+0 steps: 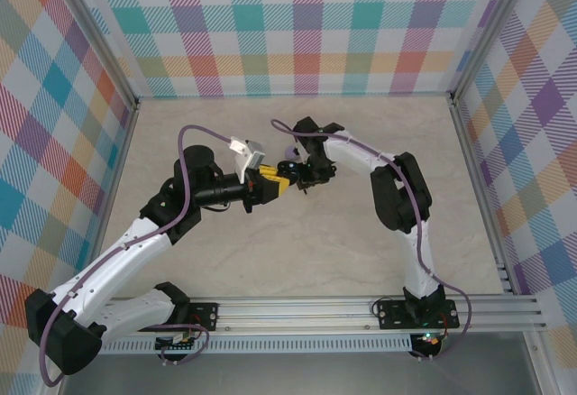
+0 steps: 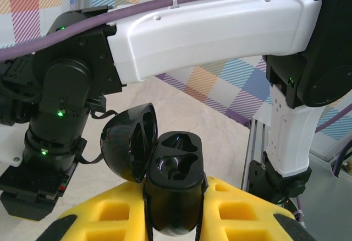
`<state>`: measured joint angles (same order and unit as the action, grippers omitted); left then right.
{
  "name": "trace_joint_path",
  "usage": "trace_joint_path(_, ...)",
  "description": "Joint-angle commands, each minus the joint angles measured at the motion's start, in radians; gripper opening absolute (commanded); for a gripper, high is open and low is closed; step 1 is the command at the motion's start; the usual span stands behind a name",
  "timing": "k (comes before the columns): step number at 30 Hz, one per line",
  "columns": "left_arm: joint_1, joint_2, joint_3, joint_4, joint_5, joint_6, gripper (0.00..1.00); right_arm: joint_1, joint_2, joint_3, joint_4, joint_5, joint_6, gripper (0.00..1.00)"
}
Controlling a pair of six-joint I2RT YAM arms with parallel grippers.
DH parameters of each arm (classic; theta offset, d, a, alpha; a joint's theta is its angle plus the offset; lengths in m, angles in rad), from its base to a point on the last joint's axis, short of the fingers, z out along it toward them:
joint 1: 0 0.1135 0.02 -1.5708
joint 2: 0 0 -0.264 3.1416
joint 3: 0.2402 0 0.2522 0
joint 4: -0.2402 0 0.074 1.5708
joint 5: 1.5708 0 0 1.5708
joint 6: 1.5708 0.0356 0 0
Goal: Insert wireless bluetooth earbuds into charging case
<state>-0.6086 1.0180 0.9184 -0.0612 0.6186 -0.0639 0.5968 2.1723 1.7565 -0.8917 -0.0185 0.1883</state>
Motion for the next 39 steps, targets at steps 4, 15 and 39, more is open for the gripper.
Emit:
trace_joint_path(4,-0.016,-0.007,-0.015,0.011,0.010,-0.010,0.19,-0.003,0.064,0.100,-0.078,-0.008,0.076,0.42)
trace_joint_path(15,-0.016,-0.006,-0.013,0.012,0.009,-0.008,0.19,-0.003,0.133,0.184,-0.149,0.008,0.126,0.45)
trace_joint_path(39,-0.016,-0.011,-0.014,0.007,0.008,-0.007,0.19,0.014,0.215,0.229,-0.191,0.034,0.158,0.36)
